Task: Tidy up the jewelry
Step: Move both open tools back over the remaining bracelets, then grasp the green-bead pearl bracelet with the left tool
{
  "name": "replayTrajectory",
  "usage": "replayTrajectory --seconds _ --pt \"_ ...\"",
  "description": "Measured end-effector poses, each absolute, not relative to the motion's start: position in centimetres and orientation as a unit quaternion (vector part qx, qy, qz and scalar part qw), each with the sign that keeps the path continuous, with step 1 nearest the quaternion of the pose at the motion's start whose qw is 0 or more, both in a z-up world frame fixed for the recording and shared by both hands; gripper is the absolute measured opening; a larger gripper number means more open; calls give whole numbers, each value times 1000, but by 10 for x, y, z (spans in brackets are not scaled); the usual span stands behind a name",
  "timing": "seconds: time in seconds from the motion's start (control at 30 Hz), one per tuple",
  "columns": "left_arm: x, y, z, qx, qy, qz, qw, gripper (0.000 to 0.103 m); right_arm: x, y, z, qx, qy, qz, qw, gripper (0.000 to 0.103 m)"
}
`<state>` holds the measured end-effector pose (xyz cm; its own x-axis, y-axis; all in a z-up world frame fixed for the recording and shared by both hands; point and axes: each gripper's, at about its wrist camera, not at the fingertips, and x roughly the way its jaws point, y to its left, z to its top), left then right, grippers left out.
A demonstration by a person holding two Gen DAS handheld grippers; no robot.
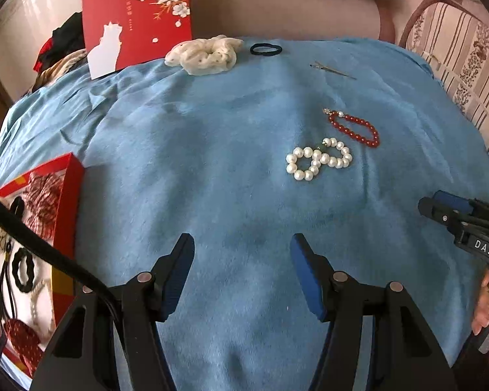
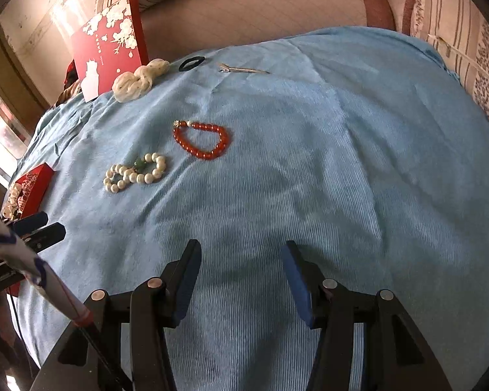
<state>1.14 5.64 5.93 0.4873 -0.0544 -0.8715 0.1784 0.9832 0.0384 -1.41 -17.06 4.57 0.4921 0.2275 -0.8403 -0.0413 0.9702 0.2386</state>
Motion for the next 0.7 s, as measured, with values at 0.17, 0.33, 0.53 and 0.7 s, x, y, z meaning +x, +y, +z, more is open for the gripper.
replayTrajectory --seconds 0.17,0.33,0.53,0.7 --pt "20 52 58 66 502 -71 859 60 -8 -169 46 85 495 81 861 56" --pt "29 48 56 64 506 -75 857 60 -2 -167 47 79 494 82 862 56" --pt "48 33 52 54 504 -118 854 60 0 -170 47 81 491 80 864 56" --pt "68 8 38 54 516 -167 838 38 -3 -175 49 82 488 76 866 56"
